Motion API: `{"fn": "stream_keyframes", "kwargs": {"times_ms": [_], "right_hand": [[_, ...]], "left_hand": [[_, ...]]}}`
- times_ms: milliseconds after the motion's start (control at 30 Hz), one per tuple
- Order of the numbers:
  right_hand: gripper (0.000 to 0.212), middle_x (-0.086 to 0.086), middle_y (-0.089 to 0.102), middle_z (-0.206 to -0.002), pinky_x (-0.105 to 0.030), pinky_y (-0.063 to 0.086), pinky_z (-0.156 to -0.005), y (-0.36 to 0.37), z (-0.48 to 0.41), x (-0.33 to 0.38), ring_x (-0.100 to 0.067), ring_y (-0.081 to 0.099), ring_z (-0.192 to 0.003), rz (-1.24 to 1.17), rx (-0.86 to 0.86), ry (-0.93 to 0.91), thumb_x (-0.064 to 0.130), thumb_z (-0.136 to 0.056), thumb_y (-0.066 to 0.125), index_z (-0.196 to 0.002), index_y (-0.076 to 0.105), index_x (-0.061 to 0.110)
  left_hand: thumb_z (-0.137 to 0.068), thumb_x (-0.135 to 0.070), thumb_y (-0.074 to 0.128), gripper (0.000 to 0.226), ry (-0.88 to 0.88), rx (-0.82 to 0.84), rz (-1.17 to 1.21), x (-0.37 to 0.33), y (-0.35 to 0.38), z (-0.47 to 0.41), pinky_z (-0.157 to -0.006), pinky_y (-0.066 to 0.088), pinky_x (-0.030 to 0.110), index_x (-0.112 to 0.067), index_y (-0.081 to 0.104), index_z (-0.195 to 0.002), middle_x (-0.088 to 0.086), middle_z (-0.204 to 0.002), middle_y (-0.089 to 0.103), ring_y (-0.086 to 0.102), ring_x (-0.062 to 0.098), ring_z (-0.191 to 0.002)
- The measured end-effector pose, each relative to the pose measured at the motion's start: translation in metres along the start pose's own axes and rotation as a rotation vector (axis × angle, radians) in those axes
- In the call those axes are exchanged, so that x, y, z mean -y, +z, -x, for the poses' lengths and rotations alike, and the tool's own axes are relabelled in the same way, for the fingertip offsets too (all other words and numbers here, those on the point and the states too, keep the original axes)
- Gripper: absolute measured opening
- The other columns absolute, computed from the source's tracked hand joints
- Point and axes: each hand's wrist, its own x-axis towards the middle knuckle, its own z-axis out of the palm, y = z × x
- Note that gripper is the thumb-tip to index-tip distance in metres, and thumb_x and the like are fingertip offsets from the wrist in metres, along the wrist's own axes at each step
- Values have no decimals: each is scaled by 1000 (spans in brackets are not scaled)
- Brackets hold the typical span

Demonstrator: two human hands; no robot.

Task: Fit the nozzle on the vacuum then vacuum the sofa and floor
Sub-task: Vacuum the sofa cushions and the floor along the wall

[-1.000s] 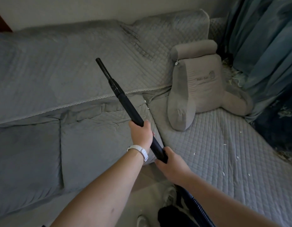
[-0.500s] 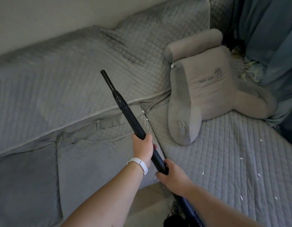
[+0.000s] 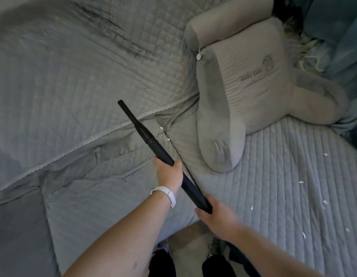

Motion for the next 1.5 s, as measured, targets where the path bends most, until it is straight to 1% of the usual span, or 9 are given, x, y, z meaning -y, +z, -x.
{"fn": "stream_keyframes", "kwargs": {"times_ms": [333,500,667,800,900,1000,1133,1267,1500], "right_hand": [[23,-3,69,-89,-40,58,-67,34,-76,-42,-20,69,-77,10,-22,162,44,-92,61,-107,59,27],[16,2,67,-78,-28,47,-52,42,-98,-69,-12,63,-63,60,-66,198,45,-90,63,-95,59,31],[19,3,67,-80,-32,53,-59,39,-108,-90,-14,66,-69,77,-72,231,44,-90,63,-100,59,28],[16,0,70,-79,-33,55,-59,36,-114,-109,-19,69,-71,88,-71,242,46,-91,61,-95,58,31],[15,1,69,-74,-28,49,-51,34,-116,-121,-15,67,-63,90,-70,253,46,-91,61,-92,57,32],[14,2,68,-71,-24,45,-47,34,-116,-133,-12,64,-58,86,-69,265,46,-90,61,-92,56,33],[17,2,67,-67,-27,50,-50,36,-114,-146,-10,65,-56,70,-77,275,48,-89,62,-90,56,32],[16,3,67,-64,-24,47,-46,34,-105,-154,-10,65,-54,55,-74,290,45,-89,62,-88,56,30],[12,2,69,-67,-24,48,-46,29,-99,-158,-8,63,-51,43,-65,307,43,-89,62,-90,57,31]], "left_hand": [[-98,-21,59,91,-10,188,-199,92,25,-93,-108,30,24,-28,-7,-160,0,-157,31,43,18,-136],[-97,-18,55,86,-42,221,-238,126,46,-114,-98,30,20,-25,-2,-161,-7,-144,40,44,9,-111],[-97,-17,55,84,-57,257,-245,148,66,-116,-83,39,18,-30,0,-160,-13,-120,47,50,-2,-79],[-94,-15,58,84,-64,237,-212,164,81,-119,-84,40,17,-33,8,-159,-12,-127,54,55,3,-90],[-92,-18,61,71,-97,228,-217,179,92,-123,-75,41,16,-27,25,-153,-21,-102,55,53,-6,-81],[-91,-23,62,44,-175,216,-233,189,100,-122,-75,47,27,-18,43,-130,-7,-98,61,61,10,-85],[-91,-24,62,37,-166,224,-254,197,107,-116,-83,54,35,-17,45,-123,0,-98,64,64,17,-88],[-91,-24,61,34,-178,238,-265,201,110,-106,-68,49,29,-16,44,-120,0,-93,62,63,17,-83],[-92,-25,60,35,-193,259,-277,207,116,-99,-66,48,28,-17,42,-122,2,-96,62,62,15,-83]]}}
